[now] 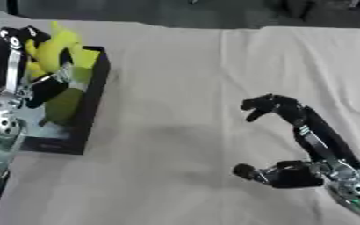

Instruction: Pick up the objects with one hand, pass them to the other hand, and then place them into the box on the other side of the table.

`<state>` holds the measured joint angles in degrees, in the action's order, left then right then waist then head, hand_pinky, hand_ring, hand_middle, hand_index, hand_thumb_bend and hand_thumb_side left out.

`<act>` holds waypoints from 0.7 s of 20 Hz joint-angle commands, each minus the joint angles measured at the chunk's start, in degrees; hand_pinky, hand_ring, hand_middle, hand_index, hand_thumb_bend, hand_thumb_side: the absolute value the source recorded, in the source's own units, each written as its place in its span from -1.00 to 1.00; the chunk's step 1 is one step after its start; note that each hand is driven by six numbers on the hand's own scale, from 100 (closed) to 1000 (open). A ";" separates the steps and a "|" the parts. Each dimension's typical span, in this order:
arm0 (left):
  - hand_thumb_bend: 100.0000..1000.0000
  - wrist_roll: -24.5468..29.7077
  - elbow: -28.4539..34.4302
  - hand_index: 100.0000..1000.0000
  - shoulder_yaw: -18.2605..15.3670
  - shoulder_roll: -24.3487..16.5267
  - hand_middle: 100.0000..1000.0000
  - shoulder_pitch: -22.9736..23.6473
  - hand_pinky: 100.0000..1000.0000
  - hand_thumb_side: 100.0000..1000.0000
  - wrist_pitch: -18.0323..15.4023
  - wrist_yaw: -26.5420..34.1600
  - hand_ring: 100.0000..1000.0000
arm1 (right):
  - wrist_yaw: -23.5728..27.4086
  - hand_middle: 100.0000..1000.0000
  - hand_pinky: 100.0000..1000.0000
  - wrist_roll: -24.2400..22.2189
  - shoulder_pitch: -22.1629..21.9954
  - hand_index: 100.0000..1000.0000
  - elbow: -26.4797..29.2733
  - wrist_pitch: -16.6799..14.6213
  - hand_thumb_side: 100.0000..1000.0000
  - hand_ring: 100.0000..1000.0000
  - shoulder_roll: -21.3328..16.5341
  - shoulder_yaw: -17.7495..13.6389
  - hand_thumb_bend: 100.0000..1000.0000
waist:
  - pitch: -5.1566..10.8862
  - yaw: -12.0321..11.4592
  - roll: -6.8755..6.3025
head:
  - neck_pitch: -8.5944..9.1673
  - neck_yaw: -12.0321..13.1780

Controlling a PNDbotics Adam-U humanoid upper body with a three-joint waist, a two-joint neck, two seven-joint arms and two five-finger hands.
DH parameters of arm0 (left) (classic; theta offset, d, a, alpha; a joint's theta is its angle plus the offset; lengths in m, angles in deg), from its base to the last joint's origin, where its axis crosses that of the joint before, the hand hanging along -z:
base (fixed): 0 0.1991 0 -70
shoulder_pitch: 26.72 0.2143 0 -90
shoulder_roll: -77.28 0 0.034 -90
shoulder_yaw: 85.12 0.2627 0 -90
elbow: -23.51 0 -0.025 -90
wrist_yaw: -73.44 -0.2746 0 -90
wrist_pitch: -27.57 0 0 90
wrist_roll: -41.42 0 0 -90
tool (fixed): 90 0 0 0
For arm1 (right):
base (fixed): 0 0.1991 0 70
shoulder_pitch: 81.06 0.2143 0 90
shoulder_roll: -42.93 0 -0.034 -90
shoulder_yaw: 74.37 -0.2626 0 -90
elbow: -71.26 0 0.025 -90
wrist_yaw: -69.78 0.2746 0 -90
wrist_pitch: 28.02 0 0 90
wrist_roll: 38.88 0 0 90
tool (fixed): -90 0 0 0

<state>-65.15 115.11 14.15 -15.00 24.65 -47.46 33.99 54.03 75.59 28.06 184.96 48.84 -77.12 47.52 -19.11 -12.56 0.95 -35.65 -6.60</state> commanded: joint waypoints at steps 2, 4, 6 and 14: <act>-1.00 1.33 0.02 -0.51 -1.51 -1.97 -0.48 -0.23 0.20 -1.00 2.34 -2.71 0.27 | -0.67 0.38 0.26 0.72 0.15 0.66 0.89 -0.33 -0.99 0.16 -0.67 -0.15 0.34 | 2.02 0.02 -0.03 | 0.39 0.27; -1.00 3.32 -0.48 -0.36 -1.71 -2.03 -0.38 -0.12 0.22 -1.00 3.46 -4.24 0.33 | -0.80 0.38 0.26 0.50 -0.10 0.66 0.89 -0.18 -1.00 0.16 -0.62 0.08 0.33 | 2.02 0.00 0.01 | 0.41 0.32; -1.00 5.45 -0.70 -0.19 -2.15 -1.94 -0.26 0.08 0.26 -1.00 4.87 -6.27 0.41 | -0.59 0.38 0.26 -0.21 -0.35 0.66 0.89 0.25 -1.00 0.16 -0.51 0.40 0.32 | 2.02 0.02 0.08 | 0.38 0.24; -0.38 18.69 -1.84 0.60 -2.14 -1.69 0.53 0.33 0.86 -0.92 8.00 -15.41 1.00 | -0.47 0.39 0.26 0.12 -0.24 0.66 0.89 -0.13 -1.00 0.14 -0.24 0.36 0.32 | 1.95 0.18 0.17 | 0.22 0.28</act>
<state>-48.71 112.98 12.64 -15.43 25.59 -39.68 20.21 53.69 75.55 27.34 184.96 48.91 -76.67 48.20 -19.11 -12.43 0.96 -35.65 -6.45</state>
